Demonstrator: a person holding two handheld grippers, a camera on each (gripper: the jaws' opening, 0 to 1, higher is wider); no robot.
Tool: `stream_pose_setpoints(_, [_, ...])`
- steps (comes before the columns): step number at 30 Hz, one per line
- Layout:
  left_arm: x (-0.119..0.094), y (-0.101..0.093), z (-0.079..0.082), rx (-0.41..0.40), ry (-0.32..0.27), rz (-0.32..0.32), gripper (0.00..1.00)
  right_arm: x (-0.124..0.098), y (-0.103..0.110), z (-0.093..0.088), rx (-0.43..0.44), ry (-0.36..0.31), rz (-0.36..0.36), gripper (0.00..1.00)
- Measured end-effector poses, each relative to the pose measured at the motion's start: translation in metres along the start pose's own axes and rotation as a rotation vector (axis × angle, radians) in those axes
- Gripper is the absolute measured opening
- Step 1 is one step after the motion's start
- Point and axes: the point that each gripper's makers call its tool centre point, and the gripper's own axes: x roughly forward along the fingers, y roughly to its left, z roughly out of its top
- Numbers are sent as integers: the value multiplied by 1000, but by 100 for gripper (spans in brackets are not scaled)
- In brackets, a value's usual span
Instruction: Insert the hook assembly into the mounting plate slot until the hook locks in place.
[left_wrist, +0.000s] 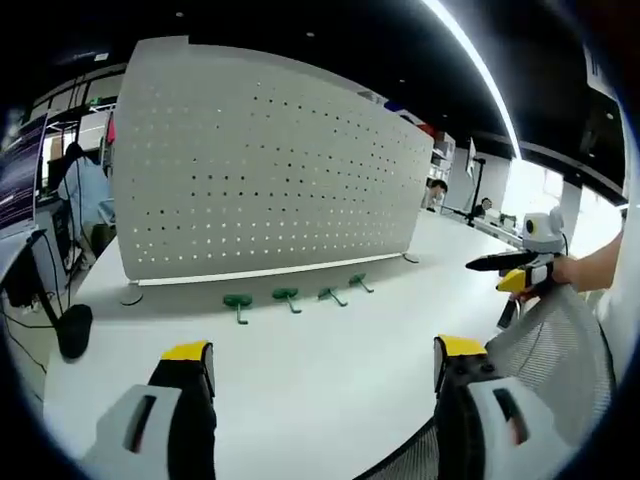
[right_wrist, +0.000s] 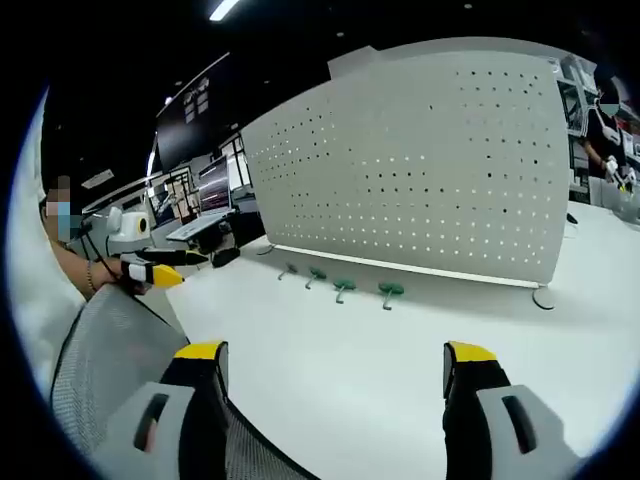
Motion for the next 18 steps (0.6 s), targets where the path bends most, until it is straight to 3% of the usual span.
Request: stream_pose_setpoints(18, [-1, 0, 3, -2, -17, -1, 94, -1, 0, 5, -7, -14, -5, 87])
